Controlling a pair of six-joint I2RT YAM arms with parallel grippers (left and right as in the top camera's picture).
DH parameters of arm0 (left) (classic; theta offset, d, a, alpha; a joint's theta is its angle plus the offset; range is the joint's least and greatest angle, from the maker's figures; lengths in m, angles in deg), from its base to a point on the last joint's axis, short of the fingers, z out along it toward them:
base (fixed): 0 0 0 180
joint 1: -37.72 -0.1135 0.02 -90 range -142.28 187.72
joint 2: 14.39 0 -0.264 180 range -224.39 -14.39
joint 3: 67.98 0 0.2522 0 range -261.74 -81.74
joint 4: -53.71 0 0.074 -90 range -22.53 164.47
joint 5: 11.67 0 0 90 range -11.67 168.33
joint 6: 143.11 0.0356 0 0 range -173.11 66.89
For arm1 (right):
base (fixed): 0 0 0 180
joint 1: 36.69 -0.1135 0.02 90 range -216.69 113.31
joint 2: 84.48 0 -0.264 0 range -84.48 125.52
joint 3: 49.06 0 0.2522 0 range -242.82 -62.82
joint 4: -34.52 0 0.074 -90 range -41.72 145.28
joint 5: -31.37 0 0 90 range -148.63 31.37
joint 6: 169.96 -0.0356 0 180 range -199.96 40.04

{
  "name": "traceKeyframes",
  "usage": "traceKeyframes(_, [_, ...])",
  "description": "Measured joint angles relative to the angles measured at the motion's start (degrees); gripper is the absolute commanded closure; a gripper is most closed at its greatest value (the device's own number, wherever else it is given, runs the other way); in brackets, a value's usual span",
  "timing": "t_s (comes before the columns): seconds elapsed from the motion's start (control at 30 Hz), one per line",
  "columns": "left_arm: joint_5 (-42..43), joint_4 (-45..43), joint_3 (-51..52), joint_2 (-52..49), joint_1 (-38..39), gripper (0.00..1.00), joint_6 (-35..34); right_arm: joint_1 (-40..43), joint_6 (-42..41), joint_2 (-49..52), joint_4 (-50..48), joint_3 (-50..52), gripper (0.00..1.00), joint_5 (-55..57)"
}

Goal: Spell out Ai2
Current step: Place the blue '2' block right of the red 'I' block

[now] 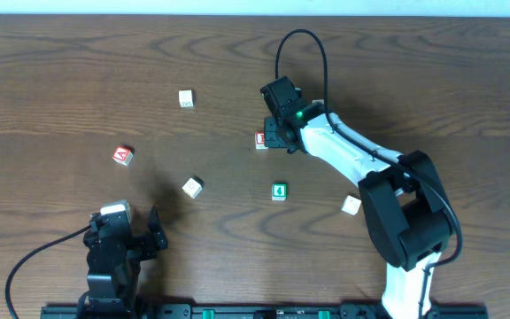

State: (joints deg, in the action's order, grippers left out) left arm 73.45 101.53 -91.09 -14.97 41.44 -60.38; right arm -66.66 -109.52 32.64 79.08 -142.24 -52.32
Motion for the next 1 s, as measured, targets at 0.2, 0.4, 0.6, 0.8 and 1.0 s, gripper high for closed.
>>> traceKeyframes(0.2, [0.0, 0.0, 0.0, 0.0, 0.0, 0.04, 0.0, 0.0, 0.0, 0.02, -0.02, 0.0, 0.83, 0.02])
traceKeyframes(0.4, [0.0, 0.0, 0.0, 0.0, 0.0, 0.04, 0.0, -0.02, 0.0, 0.02, 0.0, -0.02, 0.76, 0.04])
traceKeyframes(0.6, [0.0, 0.0, 0.0, 0.0, 0.02, 0.05, 0.0, -1.14, -0.02, 0.04, 0.02, 0.0, 0.69, 0.2])
traceKeyframes(0.8, [0.0, 0.0, 0.0, 0.0, 0.0, 0.05, 0.0, -1.66, -0.02, 0.04, 0.02, 0.0, 0.69, 0.17])
traceKeyframes(1.0, [0.0, 0.0, 0.0, 0.0, 0.0, 0.05, 0.0, -1.66, -0.28, 0.09, 0.11, 0.0, 0.6, 0.15])
